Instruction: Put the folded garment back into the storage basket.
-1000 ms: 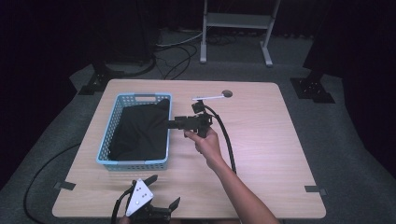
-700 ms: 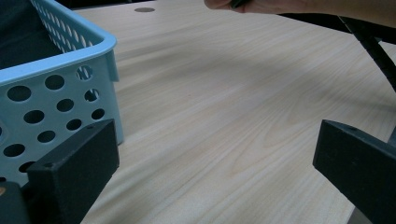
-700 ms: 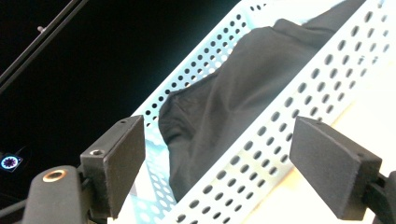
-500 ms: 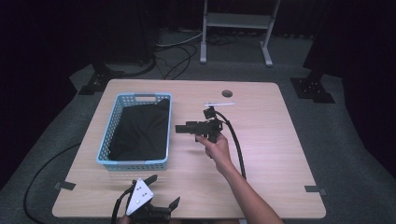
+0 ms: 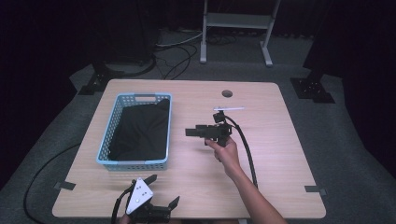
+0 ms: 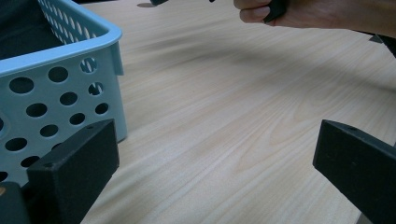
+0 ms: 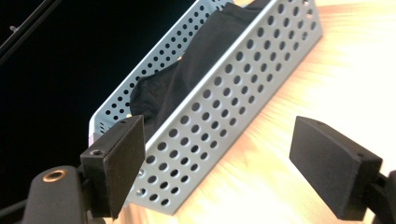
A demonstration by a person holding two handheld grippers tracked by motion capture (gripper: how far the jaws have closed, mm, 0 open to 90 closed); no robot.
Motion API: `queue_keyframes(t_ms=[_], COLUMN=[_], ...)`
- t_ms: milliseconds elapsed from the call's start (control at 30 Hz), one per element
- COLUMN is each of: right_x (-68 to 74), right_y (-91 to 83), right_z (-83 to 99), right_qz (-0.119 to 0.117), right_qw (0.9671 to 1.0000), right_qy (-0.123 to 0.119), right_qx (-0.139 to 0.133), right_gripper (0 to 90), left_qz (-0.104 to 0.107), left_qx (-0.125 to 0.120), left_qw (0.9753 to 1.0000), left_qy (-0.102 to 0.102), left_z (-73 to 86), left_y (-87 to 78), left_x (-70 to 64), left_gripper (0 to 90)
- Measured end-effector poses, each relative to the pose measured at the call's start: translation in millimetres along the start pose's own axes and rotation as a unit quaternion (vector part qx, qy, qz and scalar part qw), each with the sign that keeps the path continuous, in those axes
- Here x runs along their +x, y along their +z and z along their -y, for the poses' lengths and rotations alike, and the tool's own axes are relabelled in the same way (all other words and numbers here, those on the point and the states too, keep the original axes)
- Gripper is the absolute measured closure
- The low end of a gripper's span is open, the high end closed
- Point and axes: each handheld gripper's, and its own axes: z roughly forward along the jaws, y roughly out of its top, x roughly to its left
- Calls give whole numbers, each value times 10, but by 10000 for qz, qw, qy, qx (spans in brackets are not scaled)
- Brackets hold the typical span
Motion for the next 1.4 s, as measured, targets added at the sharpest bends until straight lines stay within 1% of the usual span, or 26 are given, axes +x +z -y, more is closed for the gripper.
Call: queue_keyframes(t_ms=[200,433,467,567,967,1100,1400], right_x=[-59,-103,-109,-117,-110,-115,-166], right_y=[-91,-193,-201,-231,-301,-341,-478], right_z=[65,118,120,127,173,212,309], right_qz=[113,145,152,184,299,341,453], right_qw=[9999,9999,9999,9998,9994,9993,9989], right_qy=[6,24,29,27,-135,-154,-114], right_qx=[-7,-78,-56,-42,65,11,-69], right_gripper=[168,164,148,145,125,125,125], left_qz=[0,-45,-43,-32,-73,-80,-78], left_qx=[18,9,16,29,11,-3,-5], left_qw=[10000,10000,10000,10000,10000,10000,9999], left_qy=[12,-4,5,27,67,53,65], left_z=[1,3,4,4,-4,-5,-5], left_y=[8,7,8,14,2,1,-3], left_x=[-4,10,9,4,4,6,-7], left_gripper=[0,0,0,0,0,0,0])
